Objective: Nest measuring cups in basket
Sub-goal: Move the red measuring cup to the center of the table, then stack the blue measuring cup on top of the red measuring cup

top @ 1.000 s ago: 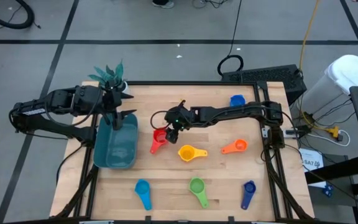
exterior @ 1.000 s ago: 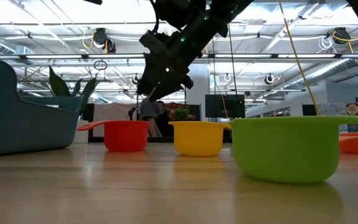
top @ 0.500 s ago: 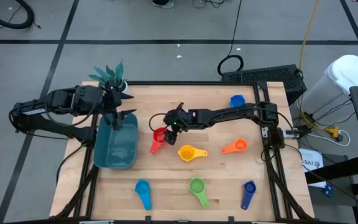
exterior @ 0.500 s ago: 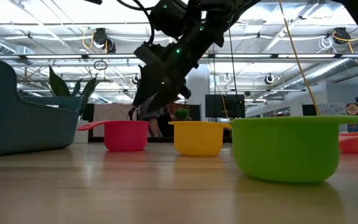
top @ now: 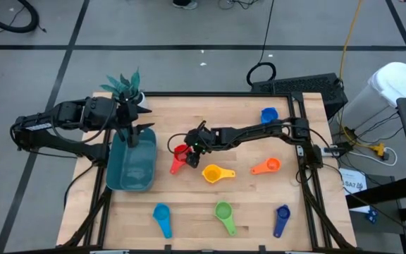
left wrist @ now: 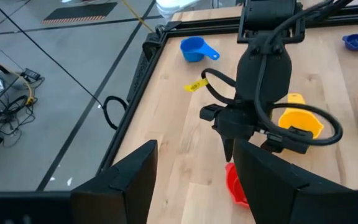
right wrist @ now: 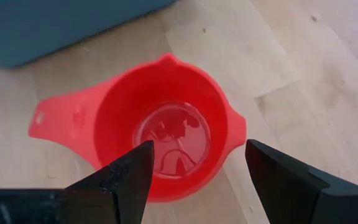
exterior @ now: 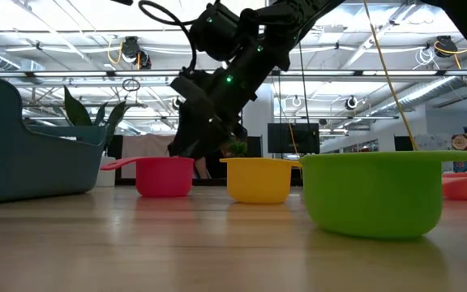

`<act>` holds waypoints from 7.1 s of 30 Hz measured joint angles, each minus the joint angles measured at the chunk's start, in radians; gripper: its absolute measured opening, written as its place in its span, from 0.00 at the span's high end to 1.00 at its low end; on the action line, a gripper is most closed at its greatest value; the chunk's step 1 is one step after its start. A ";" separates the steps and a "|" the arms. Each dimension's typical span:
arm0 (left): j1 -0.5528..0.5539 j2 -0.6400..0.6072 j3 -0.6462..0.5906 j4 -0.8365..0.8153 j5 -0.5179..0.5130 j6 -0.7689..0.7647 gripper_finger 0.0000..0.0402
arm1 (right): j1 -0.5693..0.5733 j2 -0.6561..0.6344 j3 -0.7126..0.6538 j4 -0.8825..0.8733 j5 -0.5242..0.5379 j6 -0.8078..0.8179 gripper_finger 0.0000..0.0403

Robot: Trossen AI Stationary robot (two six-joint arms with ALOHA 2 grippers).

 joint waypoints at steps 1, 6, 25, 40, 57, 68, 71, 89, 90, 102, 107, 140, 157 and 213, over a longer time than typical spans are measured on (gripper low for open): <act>0.000 0.000 0.000 0.000 0.000 0.000 0.46 | 0.000 -0.001 0.000 0.000 0.000 -0.001 0.39; 0.000 0.000 0.000 0.000 0.000 0.000 0.43 | -0.001 0.001 0.000 -0.017 0.002 -0.004 0.39; 0.000 0.000 0.000 0.001 0.001 -0.003 0.47 | -0.022 0.000 -0.098 -0.027 0.032 -0.009 0.39; 0.000 0.000 0.000 0.000 0.001 -0.011 0.50 | -0.022 0.000 -0.105 -0.014 0.055 -0.097 0.74; 0.000 0.000 0.000 -0.001 0.001 -0.025 0.48 | -0.064 -0.053 -0.105 -0.141 0.081 -0.143 1.00; 0.000 0.000 0.000 0.001 0.002 -0.020 0.55 | -0.061 -0.065 -0.103 -0.320 -0.045 -0.061 1.00; 0.000 0.000 0.000 0.001 0.001 -0.020 0.54 | -0.052 -0.065 -0.103 -0.353 -0.055 -0.038 1.00; 0.000 0.000 0.000 0.002 0.001 -0.029 0.43 | -0.046 -0.064 -0.104 -0.468 -0.048 -0.047 0.93; 0.000 0.000 0.000 0.002 0.001 -0.029 0.43 | -0.046 -0.065 -0.104 -0.469 -0.047 -0.049 0.90; 0.000 0.000 0.000 0.002 0.001 -0.025 0.47 | -0.041 -0.163 -0.107 -0.455 -0.048 -0.050 0.52; 0.000 0.000 0.000 0.002 0.001 -0.025 0.49 | -0.038 -0.231 -0.105 -0.473 -0.011 -0.069 0.48; 0.000 0.029 -0.001 0.000 0.001 -0.024 0.46 | -0.527 -0.611 -0.520 -0.575 0.234 -0.109 0.47; 0.000 0.058 -0.001 -0.041 0.001 -0.025 0.41 | -0.630 -0.610 -0.529 -0.585 0.151 -0.071 0.47; 0.000 0.057 0.000 -0.035 0.001 -0.028 0.47 | -0.356 -0.699 -0.549 -0.556 0.026 -0.091 1.00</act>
